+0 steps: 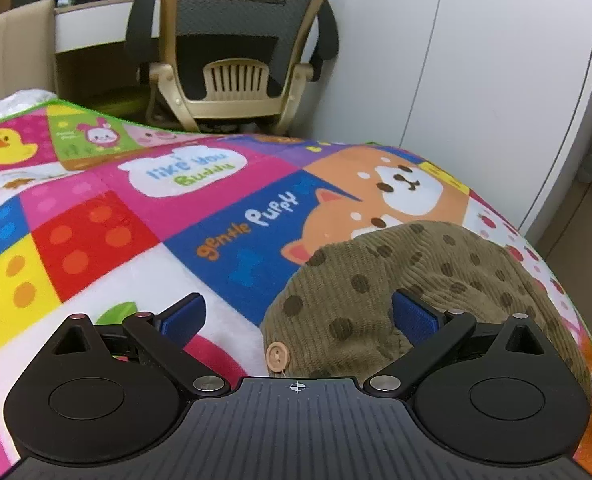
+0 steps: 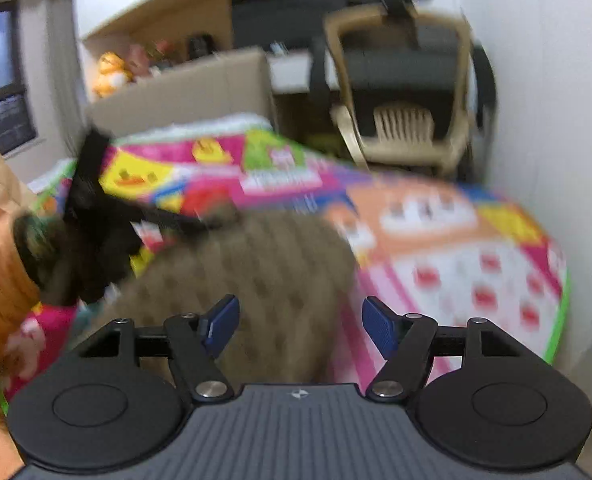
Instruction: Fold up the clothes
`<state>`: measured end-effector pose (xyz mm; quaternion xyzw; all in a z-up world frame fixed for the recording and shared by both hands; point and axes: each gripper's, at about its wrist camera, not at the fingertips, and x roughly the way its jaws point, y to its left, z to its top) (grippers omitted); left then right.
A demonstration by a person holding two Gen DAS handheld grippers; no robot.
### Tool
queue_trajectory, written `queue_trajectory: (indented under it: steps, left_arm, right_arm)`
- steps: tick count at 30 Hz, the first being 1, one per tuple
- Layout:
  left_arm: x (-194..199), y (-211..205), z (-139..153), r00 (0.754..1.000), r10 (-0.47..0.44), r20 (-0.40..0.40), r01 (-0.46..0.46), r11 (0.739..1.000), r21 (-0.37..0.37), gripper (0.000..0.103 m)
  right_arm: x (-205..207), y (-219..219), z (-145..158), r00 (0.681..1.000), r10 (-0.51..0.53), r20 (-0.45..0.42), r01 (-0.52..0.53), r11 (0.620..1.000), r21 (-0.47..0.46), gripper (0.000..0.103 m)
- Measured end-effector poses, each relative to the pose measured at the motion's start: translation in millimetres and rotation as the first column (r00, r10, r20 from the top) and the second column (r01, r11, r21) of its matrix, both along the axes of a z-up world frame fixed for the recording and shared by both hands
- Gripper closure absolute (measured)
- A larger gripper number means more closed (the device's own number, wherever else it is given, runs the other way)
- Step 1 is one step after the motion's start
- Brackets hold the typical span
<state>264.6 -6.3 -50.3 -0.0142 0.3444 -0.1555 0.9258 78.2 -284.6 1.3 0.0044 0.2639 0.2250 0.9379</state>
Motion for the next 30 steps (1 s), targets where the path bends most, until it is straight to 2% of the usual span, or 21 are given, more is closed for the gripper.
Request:
queue_trajectory:
  steps: [4, 6, 9, 12, 14, 17, 20, 24, 27, 30]
  left_arm:
    - [-2, 1, 2, 1.0, 0.008, 0.005, -0.008, 1.0, 0.006, 0.001]
    - [-3, 1, 3, 1.0, 0.012, 0.008, -0.012, 1.0, 0.01, 0.001]
    - [-4, 3, 4, 1.0, 0.015, 0.005, -0.015, 1.0, 0.005, 0.001]
    - [-7, 8, 6, 1.0, 0.014, 0.003, -0.014, 1.0, -0.009, 0.001]
    - [-10, 15, 11, 1.0, 0.031, -0.001, -0.031, 0.998, -0.053, 0.001]
    - [-24, 30, 18, 0.998, 0.044, -0.036, -0.05, 0.982, -0.181, 0.002]
    - [-35, 39, 6, 0.989, -0.007, -0.147, -0.042, 0.946, -0.323, 0.002]
    - [-41, 32, -10, 0.986, -0.009, -0.168, -0.038, 0.961, -0.275, 0.001]
    - [-41, 32, -13, 0.987, -0.006, -0.164, -0.037, 0.966, -0.257, 0.001]
    - [-41, 31, -13, 0.987, -0.005, -0.16, -0.035, 0.968, -0.247, 0.0]
  right_arm:
    - [23, 38, 6, 0.994, 0.106, 0.02, -0.106, 0.994, 0.02, 0.033]
    - [35, 67, -4, 0.988, 0.154, 0.016, -0.153, 0.988, -0.033, 0.033]
    - [49, 99, -37, 0.986, 0.162, -0.047, -0.167, 0.972, -0.167, 0.033]
    - [45, 101, -46, 0.987, 0.155, -0.05, -0.161, 0.97, -0.179, 0.032]
    - [42, 100, -47, 0.988, 0.15, -0.046, -0.156, 0.971, -0.179, 0.032]
    - [39, 99, -49, 0.988, 0.151, -0.037, -0.156, 0.97, -0.189, 0.032]
    - [41, 97, -47, 0.987, 0.158, -0.038, -0.163, 0.971, -0.176, 0.032]
    - [39, 88, -43, 0.98, 0.189, -0.056, -0.195, 0.969, -0.15, 0.03]
    - [38, 67, -24, 0.977, 0.207, -0.051, -0.212, 0.971, -0.113, 0.025]
    - [51, 44, -2, 0.993, 0.12, -0.001, -0.12, 0.99, -0.081, 0.021]
